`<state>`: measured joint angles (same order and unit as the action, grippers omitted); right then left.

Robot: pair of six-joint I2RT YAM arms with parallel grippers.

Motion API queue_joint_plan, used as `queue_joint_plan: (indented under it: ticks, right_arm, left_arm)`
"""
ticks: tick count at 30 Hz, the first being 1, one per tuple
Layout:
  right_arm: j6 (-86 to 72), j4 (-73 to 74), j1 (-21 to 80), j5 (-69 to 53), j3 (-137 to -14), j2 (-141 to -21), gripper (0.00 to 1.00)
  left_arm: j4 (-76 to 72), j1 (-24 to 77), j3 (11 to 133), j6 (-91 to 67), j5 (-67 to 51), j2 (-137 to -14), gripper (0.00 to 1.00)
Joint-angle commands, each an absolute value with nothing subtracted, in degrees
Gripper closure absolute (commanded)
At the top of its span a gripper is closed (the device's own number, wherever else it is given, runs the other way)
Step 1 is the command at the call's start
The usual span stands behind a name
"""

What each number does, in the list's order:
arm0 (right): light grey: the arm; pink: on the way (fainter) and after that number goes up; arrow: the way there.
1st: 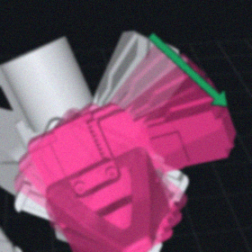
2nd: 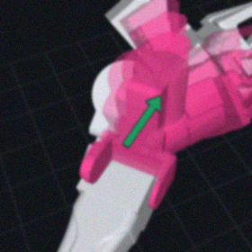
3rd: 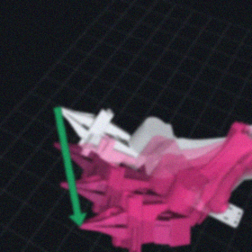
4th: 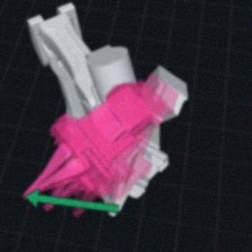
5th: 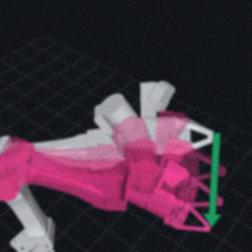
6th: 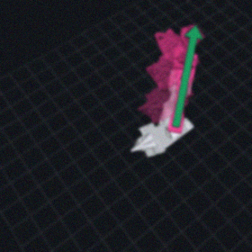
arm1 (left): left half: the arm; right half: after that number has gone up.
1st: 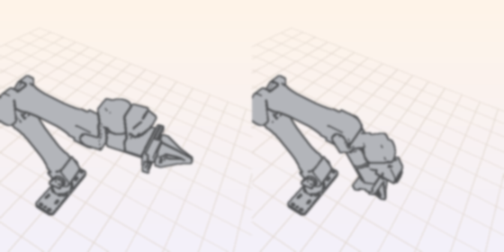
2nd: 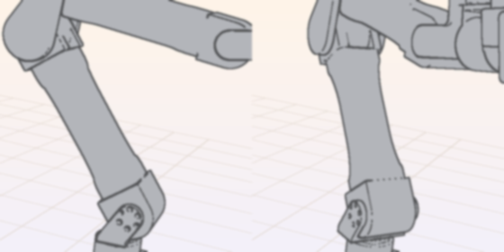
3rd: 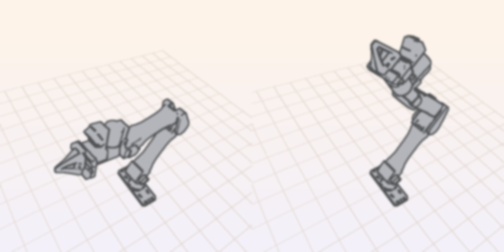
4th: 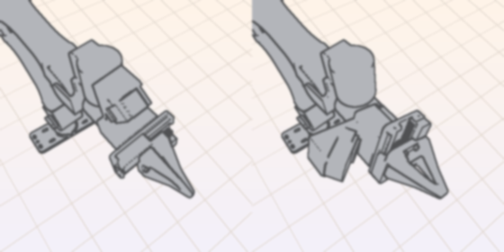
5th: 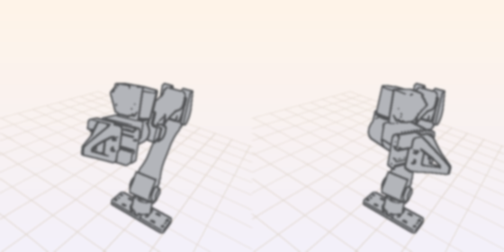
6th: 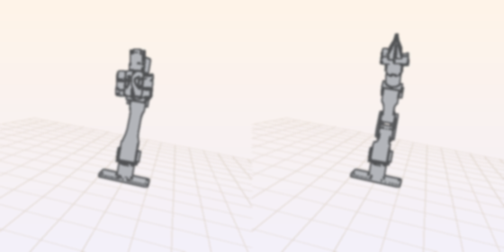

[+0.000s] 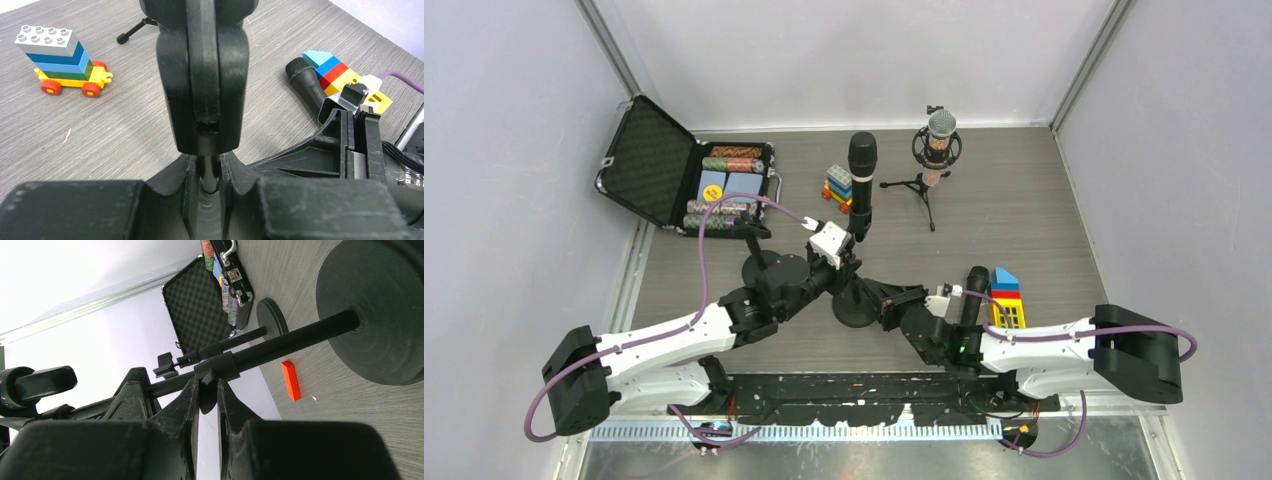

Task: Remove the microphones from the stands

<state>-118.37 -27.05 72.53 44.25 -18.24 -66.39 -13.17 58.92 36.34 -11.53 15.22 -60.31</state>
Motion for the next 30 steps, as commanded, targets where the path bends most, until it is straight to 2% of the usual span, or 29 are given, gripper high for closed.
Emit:
queue_joint_plan:
  ticks: [1, 4, 10, 13, 15, 17, 20, 23, 30]
  right_arm:
    - [-130.5, -29.2, 72.7, 47.0, -21.4, -65.8, 0.96]
    - [-121.4, -28.5, 72.7, 48.9, -23.7, -65.1, 0.99]
    - [-96.8, -26.6, 72.6, 58.1, -27.6, -61.4, 1.00]
    - [-81.8, -35.8, 72.1, 60.9, -26.0, -61.2, 1.00]
    - [-65.0, -44.7, 71.4, 59.3, -24.3, -62.1, 1.00]
    - [-54.7, -52.3, 70.5, 54.8, -22.8, -63.3, 1.00]
    - [-47.5, -59.3, 69.2, 45.4, -21.5, -65.4, 1.00]
    - [-40.3, -56.6, 68.0, 38.8, -21.8, -65.7, 1.00]
    - [-38.4, -51.7, 65.9, 29.9, -21.9, -63.9, 1.00]
  left_arm:
    - [-13.4, 59.1, 37.1, -11.2, 16.3, -59.3, 1.00]
    - [-13.2, 59.1, 37.3, -11.0, 16.2, -59.5, 1.00]
    - [-13.0, 59.1, 37.2, -10.9, 16.0, -59.2, 1.00]
    - [-13.5, 59.1, 36.8, -11.0, 15.8, -59.3, 1.00]
    - [-13.7, 59.1, 36.8, -11.0, 15.8, -59.4, 1.00]
    - [-14.1, 59.1, 36.7, -10.9, 15.6, -59.8, 1.00]
    - [-14.2, 59.1, 37.0, -10.7, 14.8, -60.7, 1.00]
    - [-13.0, 59.1, 37.9, -10.4, 14.5, -61.1, 1.00]
    - [-7.6, 59.1, 41.1, -9.9, 14.0, -59.4, 1.00]
